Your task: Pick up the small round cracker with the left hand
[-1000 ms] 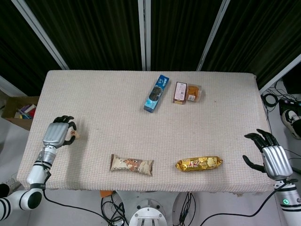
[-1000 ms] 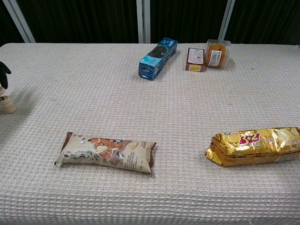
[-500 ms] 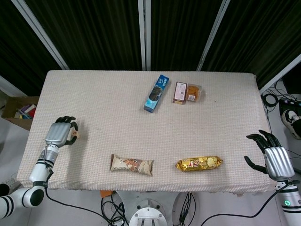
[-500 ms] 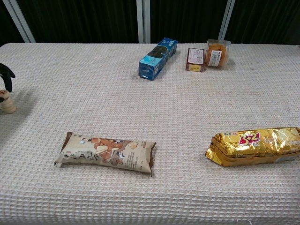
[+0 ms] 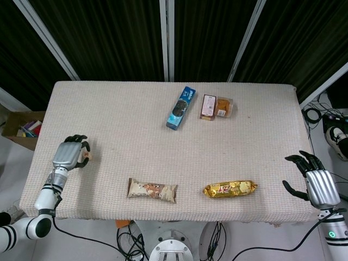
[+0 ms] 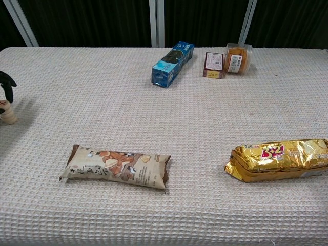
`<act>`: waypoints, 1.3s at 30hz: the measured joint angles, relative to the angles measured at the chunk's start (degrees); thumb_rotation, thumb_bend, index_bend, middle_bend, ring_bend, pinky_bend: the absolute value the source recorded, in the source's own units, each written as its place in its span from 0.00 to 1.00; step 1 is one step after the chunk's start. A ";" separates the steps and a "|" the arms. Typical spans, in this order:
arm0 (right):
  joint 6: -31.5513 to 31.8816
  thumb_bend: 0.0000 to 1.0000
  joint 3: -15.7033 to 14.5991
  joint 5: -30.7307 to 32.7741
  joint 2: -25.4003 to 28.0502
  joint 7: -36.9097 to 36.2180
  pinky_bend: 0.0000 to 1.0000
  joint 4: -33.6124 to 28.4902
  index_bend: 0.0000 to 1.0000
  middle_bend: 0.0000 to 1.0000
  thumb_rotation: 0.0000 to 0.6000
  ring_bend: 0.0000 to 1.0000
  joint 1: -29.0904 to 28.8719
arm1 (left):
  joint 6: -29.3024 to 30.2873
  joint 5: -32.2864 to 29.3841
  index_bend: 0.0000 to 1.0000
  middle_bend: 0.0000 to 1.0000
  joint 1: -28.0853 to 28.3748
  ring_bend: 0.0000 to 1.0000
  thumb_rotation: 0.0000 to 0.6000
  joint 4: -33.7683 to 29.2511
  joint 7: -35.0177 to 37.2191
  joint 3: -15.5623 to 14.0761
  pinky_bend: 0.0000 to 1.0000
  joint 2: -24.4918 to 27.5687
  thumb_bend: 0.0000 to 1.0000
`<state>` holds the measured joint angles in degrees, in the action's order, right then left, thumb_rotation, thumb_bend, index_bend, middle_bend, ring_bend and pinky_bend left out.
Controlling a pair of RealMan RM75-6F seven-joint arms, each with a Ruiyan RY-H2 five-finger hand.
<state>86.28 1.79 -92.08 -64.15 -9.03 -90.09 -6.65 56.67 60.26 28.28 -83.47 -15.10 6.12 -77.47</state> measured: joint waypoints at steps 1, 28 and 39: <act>-0.02 0.20 0.00 0.00 -0.01 0.01 0.20 -0.01 0.27 0.27 1.00 0.11 0.00 | -0.04 -0.06 0.45 0.16 0.01 0.11 1.00 -0.01 -0.03 -0.03 0.15 0.00 0.35; 0.22 0.20 -0.05 0.24 1.66 0.31 0.20 -0.93 0.27 0.27 1.00 0.11 0.58 | 7.90 1.88 0.36 0.14 -3.37 0.11 1.00 -3.83 2.04 0.26 0.15 3.73 0.30; 1.51 0.20 0.28 -0.20 1.94 0.51 0.11 0.20 0.25 0.20 1.00 0.04 0.87 | 31.22 11.70 0.33 0.15 -17.39 0.11 1.00 -6.33 8.27 -2.17 0.15 8.85 0.26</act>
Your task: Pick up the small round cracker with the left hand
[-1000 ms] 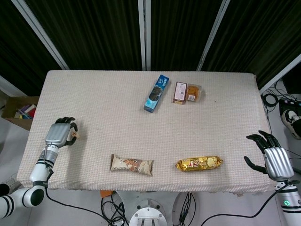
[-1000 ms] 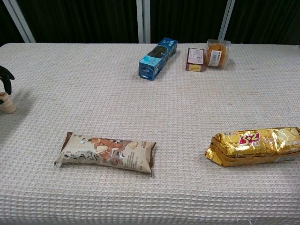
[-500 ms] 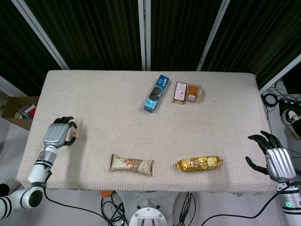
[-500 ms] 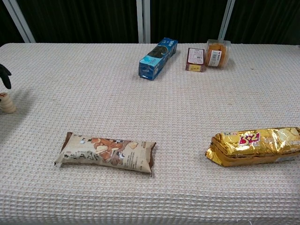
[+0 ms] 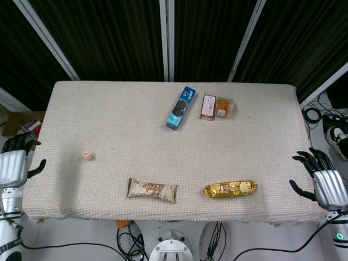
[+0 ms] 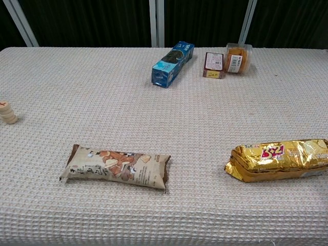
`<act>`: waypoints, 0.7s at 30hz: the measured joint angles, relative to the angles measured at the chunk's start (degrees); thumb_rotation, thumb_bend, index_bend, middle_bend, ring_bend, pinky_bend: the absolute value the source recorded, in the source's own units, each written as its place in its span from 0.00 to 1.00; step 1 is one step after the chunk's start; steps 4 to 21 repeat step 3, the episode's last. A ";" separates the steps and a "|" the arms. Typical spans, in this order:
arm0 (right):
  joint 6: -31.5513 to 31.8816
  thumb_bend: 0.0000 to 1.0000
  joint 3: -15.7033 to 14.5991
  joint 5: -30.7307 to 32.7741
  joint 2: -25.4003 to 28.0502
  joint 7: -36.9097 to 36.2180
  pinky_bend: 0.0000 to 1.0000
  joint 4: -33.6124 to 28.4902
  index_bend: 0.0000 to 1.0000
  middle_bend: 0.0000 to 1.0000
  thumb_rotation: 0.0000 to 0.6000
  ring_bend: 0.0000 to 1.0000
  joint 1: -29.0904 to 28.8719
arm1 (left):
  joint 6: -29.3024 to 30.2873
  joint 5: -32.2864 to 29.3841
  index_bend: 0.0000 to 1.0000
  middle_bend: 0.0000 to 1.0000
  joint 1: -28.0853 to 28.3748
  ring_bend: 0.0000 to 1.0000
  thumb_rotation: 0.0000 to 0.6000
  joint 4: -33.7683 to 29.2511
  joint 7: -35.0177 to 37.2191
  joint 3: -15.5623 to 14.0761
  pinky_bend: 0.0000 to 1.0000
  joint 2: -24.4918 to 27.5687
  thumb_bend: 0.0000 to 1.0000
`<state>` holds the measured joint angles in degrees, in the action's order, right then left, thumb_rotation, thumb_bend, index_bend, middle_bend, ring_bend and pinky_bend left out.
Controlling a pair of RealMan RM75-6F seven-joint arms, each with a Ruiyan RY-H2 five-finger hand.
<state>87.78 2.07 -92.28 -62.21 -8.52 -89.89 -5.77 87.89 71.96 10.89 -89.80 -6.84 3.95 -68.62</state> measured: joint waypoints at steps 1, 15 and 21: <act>0.07 0.20 -0.01 -0.04 -0.17 0.18 0.12 0.02 0.25 0.20 1.00 0.04 0.06 | 1.62 1.29 0.33 0.15 -1.37 0.11 1.00 -0.09 0.45 -0.65 0.15 0.25 0.26; 0.16 0.20 -0.08 -0.08 -0.54 0.41 0.12 -0.02 0.25 0.20 1.00 0.04 0.19 | 4.91 4.22 0.33 0.15 -4.32 0.11 1.00 -0.32 1.37 -2.26 0.15 0.64 0.26; 0.16 0.20 -0.08 -0.08 -0.54 0.41 0.12 -0.02 0.25 0.20 1.00 0.04 0.19 | 4.91 4.22 0.33 0.15 -4.32 0.11 1.00 -0.32 1.37 -2.26 0.15 0.64 0.26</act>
